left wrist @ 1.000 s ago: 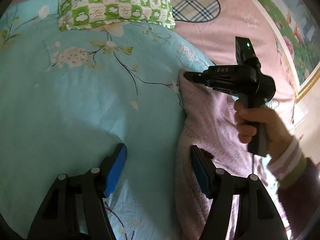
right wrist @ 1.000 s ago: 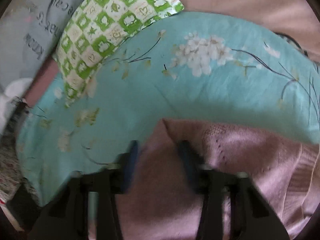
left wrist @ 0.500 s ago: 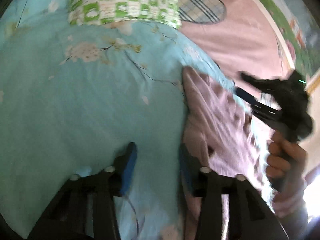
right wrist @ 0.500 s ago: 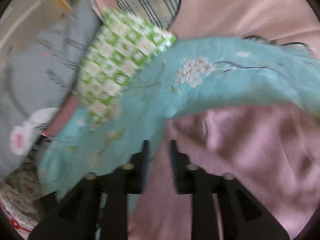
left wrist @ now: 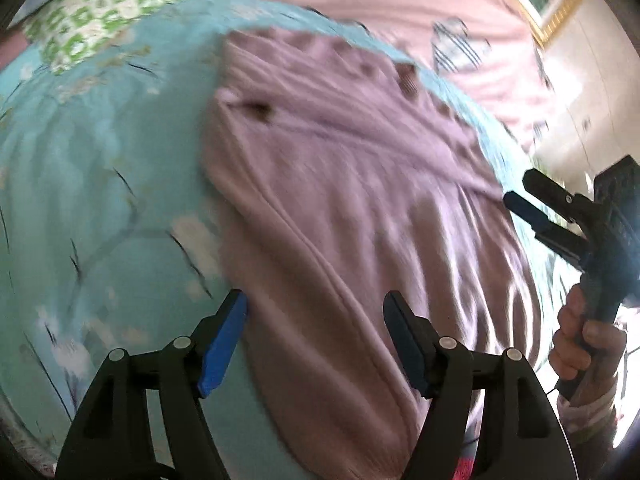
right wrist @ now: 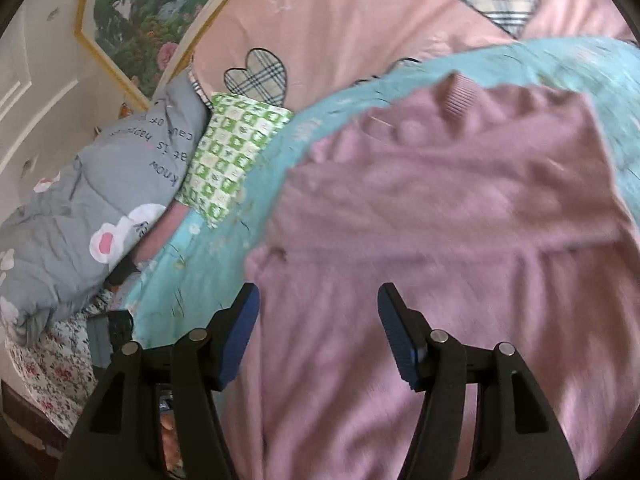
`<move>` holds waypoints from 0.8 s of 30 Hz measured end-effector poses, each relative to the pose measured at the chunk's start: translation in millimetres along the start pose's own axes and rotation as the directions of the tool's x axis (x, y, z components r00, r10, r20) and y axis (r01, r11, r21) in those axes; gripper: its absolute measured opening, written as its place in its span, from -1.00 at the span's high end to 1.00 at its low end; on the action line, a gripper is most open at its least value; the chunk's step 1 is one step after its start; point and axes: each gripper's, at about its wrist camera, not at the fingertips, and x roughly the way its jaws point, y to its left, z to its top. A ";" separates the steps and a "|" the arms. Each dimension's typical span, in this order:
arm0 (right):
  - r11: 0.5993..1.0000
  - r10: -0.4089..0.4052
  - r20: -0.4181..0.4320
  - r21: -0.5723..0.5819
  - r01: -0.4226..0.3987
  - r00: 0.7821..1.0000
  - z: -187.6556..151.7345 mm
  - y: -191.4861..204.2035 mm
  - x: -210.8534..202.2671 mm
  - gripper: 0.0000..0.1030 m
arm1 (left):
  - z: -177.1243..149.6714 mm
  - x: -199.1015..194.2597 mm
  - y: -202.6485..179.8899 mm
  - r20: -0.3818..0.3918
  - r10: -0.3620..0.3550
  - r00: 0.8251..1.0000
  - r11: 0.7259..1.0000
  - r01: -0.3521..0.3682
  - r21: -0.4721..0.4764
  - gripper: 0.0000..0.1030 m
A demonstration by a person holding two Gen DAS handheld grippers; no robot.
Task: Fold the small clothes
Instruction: 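Grasp the ribbed hem of the sweater with both grippers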
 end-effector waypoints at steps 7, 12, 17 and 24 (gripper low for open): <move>0.999 -0.025 0.046 0.024 0.024 0.999 -47.6 -16.0 -50.9 -0.22 | -37.3 1.9 -44.0 -0.113 -0.007 0.994 0.995 0.018 0.095 -0.41; 0.998 -0.056 0.073 0.039 0.053 0.996 -81.2 -24.6 -77.0 -0.22 | -47.4 16.7 -60.6 -0.143 0.092 0.985 0.985 -0.069 0.160 -0.41; 0.994 -0.094 0.097 0.070 0.088 0.991 -101.3 -36.0 -104.1 -0.22 | -58.4 17.7 -65.8 -0.116 0.156 0.981 0.961 -0.123 0.247 -0.08; 0.986 -0.148 0.145 0.092 0.136 0.978 -114.3 -49.9 -132.7 -0.22 | -77.9 -26.9 -27.1 -0.083 0.083 0.993 0.977 -0.064 0.205 0.84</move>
